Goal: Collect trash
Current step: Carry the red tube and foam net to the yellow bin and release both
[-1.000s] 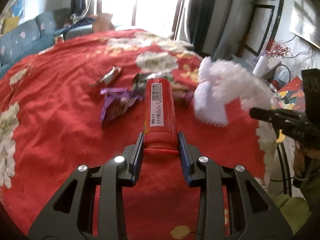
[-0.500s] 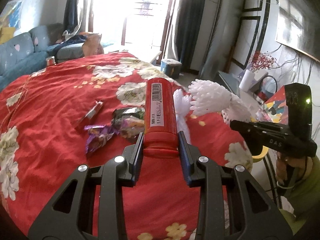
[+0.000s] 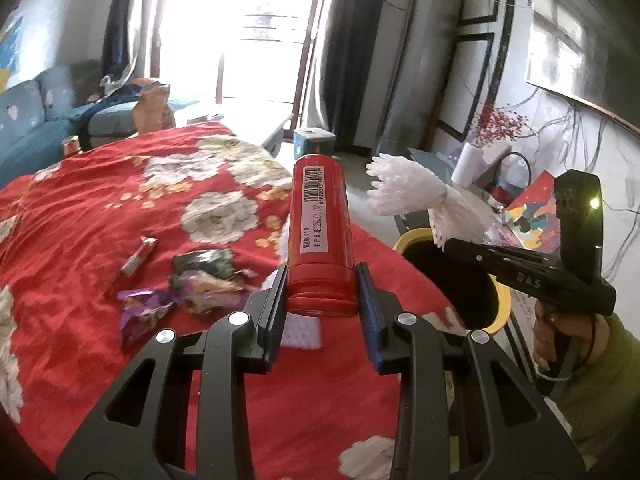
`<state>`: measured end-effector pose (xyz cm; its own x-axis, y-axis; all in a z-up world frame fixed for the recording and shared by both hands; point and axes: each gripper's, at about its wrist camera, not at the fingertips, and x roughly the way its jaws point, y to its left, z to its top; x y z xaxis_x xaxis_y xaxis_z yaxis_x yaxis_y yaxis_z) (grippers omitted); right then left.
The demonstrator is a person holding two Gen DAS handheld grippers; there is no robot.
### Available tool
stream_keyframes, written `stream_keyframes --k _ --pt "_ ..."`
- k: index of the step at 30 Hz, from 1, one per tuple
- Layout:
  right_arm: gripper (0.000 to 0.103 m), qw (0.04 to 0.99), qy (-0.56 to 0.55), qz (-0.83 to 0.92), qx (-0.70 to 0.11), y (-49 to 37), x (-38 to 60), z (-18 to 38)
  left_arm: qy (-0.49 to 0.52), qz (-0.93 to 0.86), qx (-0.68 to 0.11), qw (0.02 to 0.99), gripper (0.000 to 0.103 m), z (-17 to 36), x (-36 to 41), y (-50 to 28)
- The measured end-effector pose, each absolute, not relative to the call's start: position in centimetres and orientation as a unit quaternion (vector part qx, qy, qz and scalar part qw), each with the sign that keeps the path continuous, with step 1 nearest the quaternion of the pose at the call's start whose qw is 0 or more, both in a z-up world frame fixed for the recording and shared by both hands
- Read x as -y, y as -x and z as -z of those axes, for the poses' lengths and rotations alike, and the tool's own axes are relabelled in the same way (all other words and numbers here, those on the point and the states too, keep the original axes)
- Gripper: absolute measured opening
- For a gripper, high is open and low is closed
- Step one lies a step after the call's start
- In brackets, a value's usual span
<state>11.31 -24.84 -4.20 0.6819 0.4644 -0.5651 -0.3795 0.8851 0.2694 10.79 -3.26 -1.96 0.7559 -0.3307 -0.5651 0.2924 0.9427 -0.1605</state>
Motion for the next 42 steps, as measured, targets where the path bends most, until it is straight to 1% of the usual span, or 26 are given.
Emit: stream_keyframes --k 20,31,42 --pt "0.007 0.929 -0.13 -0.135 -0.319 -12.0 33.2 5.2 0.0 0.236 -0.296 0.925 0.026 1.1 11.2 -12.5" --pt "0.007 0.929 -0.159 -0.081 -0.323 -12.3 37.5 6.7 -0.012 0.277 -0.304 0.912 0.026 1.8 15.7 -13.0" --pt "0.007 0.92 -0.19 -0.03 -0.34 -12.7 41.4 9.5 -0.032 0.307 -0.319 0.896 0.026 3.6 19.6 -13.6"
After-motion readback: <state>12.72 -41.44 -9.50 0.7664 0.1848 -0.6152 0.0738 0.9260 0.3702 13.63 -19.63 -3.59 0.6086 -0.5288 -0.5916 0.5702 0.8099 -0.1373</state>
